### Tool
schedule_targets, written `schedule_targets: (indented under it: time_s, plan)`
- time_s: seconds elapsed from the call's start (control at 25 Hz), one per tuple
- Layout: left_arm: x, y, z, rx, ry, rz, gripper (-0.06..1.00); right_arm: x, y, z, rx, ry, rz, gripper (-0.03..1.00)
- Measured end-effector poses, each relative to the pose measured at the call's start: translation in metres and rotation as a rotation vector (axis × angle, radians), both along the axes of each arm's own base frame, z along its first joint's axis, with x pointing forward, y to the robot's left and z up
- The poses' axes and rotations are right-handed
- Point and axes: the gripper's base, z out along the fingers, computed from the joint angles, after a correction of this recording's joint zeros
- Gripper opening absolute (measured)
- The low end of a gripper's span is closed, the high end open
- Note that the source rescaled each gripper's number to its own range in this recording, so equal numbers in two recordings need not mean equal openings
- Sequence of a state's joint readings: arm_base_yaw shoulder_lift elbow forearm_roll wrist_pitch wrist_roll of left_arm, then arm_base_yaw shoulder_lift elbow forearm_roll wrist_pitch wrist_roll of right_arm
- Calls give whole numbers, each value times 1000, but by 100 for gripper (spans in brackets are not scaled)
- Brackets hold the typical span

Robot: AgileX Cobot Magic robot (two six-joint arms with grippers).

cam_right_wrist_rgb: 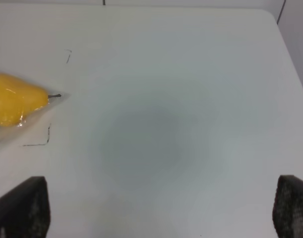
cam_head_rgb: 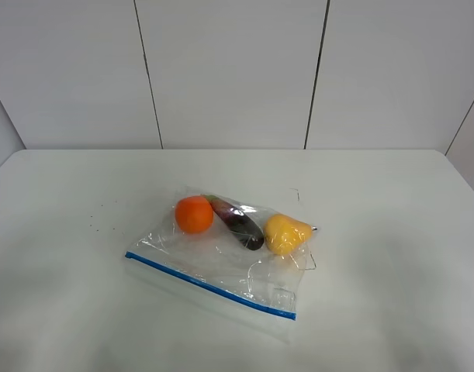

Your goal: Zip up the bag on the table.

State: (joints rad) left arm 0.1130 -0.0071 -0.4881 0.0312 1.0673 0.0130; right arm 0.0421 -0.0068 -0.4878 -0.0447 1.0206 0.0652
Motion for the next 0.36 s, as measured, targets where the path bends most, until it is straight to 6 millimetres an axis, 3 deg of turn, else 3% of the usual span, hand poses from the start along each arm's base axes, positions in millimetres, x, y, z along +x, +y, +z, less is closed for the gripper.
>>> schedule_targets:
  time_s: [0.36]
  plan:
    - [0,0,0,0,0,0,100,0,0,0,0,0,0,100]
